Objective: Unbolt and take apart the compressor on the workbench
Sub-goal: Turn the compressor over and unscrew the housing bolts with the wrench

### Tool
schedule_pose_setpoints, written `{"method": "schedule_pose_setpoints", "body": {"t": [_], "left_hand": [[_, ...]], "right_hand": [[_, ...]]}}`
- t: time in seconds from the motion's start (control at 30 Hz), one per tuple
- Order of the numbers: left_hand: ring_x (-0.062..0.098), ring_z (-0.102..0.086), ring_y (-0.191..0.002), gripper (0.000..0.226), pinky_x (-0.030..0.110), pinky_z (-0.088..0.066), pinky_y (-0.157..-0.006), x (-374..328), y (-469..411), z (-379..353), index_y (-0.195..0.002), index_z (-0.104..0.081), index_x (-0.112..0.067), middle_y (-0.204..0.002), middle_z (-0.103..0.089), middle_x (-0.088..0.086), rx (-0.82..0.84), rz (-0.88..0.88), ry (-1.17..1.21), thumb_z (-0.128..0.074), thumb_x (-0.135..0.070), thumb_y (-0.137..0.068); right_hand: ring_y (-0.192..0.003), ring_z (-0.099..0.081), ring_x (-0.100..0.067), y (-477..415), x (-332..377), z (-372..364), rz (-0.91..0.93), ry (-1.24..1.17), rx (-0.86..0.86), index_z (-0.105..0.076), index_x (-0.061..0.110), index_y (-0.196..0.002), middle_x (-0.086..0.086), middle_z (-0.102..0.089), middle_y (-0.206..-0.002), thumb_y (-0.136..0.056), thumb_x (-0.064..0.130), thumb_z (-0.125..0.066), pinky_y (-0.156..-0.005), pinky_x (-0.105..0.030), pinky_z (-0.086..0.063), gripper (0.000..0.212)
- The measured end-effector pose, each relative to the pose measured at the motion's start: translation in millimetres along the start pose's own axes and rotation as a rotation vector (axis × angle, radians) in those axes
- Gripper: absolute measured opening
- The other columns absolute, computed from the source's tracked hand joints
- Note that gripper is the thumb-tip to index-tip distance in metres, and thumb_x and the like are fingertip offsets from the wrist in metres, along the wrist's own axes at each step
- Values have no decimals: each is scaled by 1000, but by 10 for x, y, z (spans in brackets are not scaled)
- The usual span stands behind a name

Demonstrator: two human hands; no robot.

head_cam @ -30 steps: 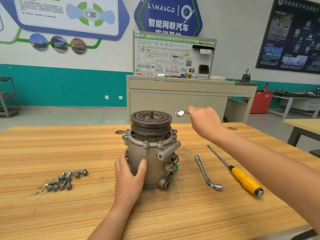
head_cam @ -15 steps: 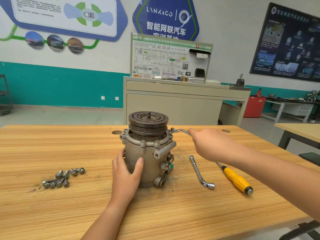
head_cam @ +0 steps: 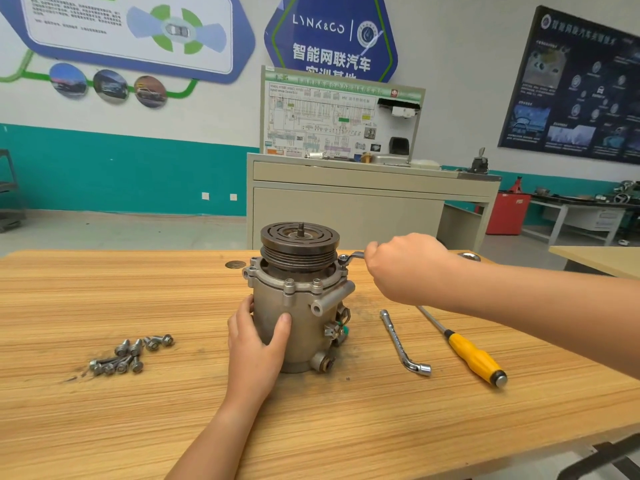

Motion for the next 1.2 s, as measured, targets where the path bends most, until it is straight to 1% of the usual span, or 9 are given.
{"method": "schedule_pose_setpoints", "body": {"t": [0.1, 0.27, 0.43, 0.57, 0.73, 0.8, 1.0, 1.1, 1.2], "left_hand": [[15, -34, -129, 62, 34, -29, -109, 5, 2, 0, -142, -32, -20, -134, -34, 0, 3, 6, 3, -60, -31, -88], [14, -35, -128, 62, 30, -29, -106, 9, 8, -3, -141, -32, -21, -136, -34, 1, 7, 12, 8, -60, -33, -87], [15, -35, -127, 62, 29, -29, -104, 10, 5, -1, -141, -32, -21, -136, -35, 2, 6, 10, 6, -60, -33, -87], [9, -34, -122, 63, 28, -28, -103, 16, 8, 0, -142, -31, -21, -135, -34, 0, 8, 10, 14, -60, -34, -87], [14, -34, -128, 63, 30, -29, -106, 15, 8, 0, -142, -31, -21, -127, -31, -7, 10, 13, 22, -60, -34, -87], [14, -33, -128, 63, 31, -29, -107, 17, 8, 0, -142, -31, -21, -127, -30, -8, 12, 13, 21, -60, -34, -88], [14, -34, -127, 64, 30, -29, -106, 21, 1, 0, -142, -31, -20, -130, -32, -4, 9, 6, 12, -60, -34, -87], [13, -34, -126, 64, 29, -29, -105, 24, 7, 0, -142, -31, -20, -136, -34, 0, 10, 3, 16, -59, -35, -87], [15, -34, -128, 64, 28, -28, -104, 21, 7, 5, -143, -31, -20, -137, -33, 0, 6, 2, 16, -59, -36, -87]], "right_hand": [[-48, -33, -13, -5, -17, -3, -30, -26, 34, -51, 9, -107, 1, -34, -61, -94, 10, -40, -39, -25, -25, 17], [-51, -36, -13, -5, -21, -68, -80, -104, 94, -47, 9, -113, 1, -36, -63, -93, 9, -41, -40, -24, -25, 20], [-49, -33, -14, 14, 4, 1, -65, -41, 89, -46, 6, -113, -1, -34, -63, -92, 3, -44, -39, -25, -25, 22], [-49, -32, -14, -6, 10, 45, -21, 14, 78, -46, 7, -113, 0, -32, -62, -92, 4, -44, -39, -25, -25, 22], [-51, -36, -11, -49, -79, 12, -20, -32, 104, -49, 10, -111, 2, -36, -64, -93, 9, -40, -40, -23, -25, 20], [-52, -38, -11, -58, -95, -4, -23, -39, 114, -51, 11, -111, 2, -37, -65, -92, 9, -40, -40, -23, -26, 21], [-48, -34, -12, -38, -24, -5, -16, 18, 78, -47, 8, -112, 1, -34, -61, -90, 5, -47, -39, -23, -24, 22], [-48, -34, -12, -42, -52, -17, 5, 29, 64, -46, 7, -111, 0, -34, -60, -91, 4, -45, -39, -23, -24, 21], [-46, -33, -14, -45, -103, 8, 45, 84, 29, -44, 6, -108, -1, -34, -58, -91, 0, -42, -38, -25, -24, 18]]}}
Point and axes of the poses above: each hand's wrist, its own y-axis away from the middle knuckle, its own z-axis out of the back of the hand, x = y × z, the point moved 6 cm from there along -y, towards the middle knuckle
